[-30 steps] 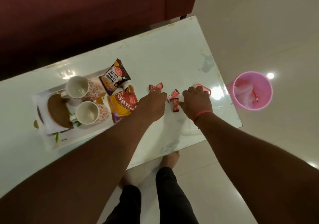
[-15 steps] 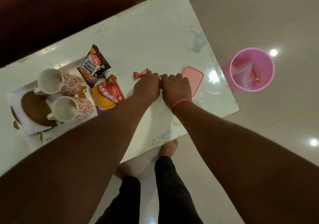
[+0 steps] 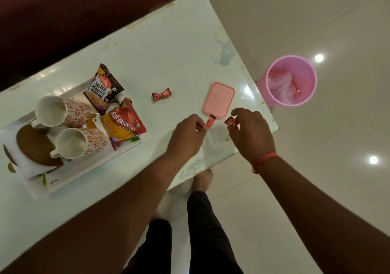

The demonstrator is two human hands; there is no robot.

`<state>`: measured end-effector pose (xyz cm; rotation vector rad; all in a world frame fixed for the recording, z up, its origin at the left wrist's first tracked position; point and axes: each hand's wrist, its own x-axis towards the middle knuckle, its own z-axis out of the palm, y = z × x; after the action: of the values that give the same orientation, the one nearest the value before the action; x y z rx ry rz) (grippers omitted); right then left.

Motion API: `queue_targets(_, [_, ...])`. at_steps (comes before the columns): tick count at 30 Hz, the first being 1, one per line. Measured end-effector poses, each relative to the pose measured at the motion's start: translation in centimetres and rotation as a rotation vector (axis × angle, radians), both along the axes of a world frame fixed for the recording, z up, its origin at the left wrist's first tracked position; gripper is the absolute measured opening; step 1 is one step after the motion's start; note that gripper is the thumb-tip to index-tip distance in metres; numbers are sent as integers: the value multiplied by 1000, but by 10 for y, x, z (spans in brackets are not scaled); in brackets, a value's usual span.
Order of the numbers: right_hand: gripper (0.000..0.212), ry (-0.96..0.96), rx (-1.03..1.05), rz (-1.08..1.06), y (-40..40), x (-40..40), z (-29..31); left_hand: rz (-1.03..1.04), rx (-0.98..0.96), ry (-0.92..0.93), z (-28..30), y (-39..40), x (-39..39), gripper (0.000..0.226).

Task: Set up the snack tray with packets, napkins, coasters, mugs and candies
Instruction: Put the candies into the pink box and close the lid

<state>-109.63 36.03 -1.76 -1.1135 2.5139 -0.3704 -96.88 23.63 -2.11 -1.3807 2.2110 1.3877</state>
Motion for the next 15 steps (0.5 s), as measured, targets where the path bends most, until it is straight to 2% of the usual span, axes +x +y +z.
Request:
queue_targets(4, [31,23,90,3,11,5,-13,-73,-25,-19,-1,27,-13,10])
queue_targets(11, [34,48,112,-30,10,9,-11,-162,-104,-76,-11,30,-18,29])
queue_targets(15, [36,-5,58,-119,11,8,-7,-190,-244,-23,-14,4,-3,22])
